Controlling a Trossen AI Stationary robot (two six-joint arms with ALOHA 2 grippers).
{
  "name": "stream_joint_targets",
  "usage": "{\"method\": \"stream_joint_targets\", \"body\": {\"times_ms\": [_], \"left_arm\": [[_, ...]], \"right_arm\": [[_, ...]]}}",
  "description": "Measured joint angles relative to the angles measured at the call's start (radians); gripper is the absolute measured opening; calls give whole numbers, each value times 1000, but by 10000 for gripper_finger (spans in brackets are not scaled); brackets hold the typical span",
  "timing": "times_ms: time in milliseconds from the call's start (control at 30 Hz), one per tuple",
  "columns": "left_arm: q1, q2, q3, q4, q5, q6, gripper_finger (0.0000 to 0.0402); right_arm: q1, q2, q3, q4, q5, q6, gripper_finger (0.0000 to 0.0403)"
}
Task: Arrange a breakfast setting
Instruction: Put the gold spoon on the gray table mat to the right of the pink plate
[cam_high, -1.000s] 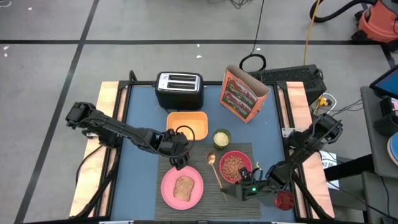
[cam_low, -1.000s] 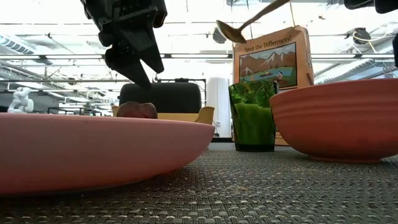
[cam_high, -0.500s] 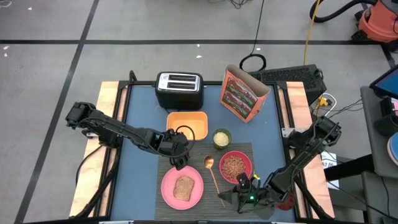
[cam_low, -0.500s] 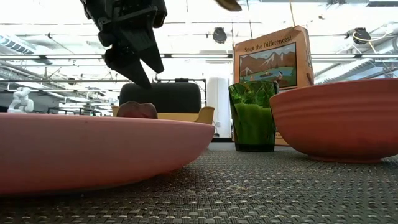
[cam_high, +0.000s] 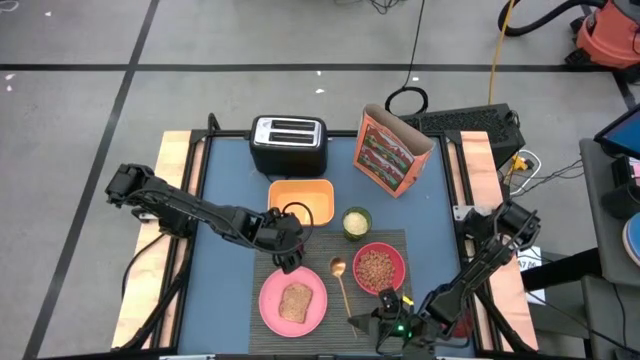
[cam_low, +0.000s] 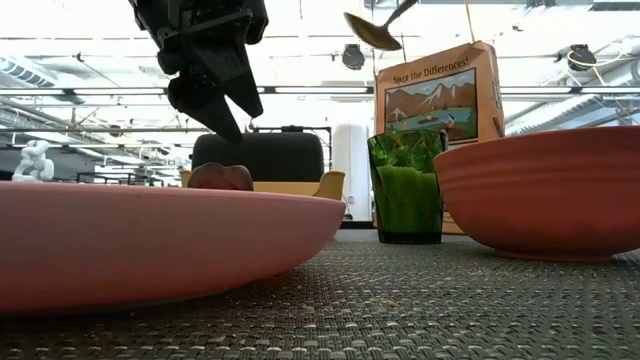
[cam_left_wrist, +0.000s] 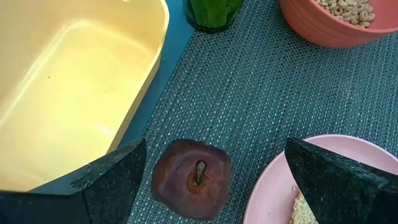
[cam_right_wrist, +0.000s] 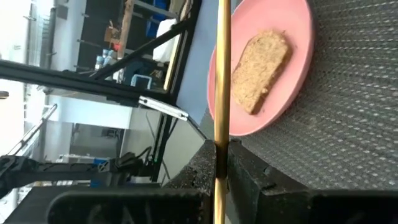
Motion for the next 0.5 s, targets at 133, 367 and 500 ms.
{"method": "stream_joint_targets", "body": {"times_ms": [133,367,500], "left_arm": [[0,0,0,0,0,0,388],[0,0,0,0,0,2,388],[0,0,0,0,0,2,388]], "right_arm": [[-1,5,0,-23,1,23,18],[-3,5,0,-95,-5,87,18],[-3,5,0,-122,-7,105,18]]}}
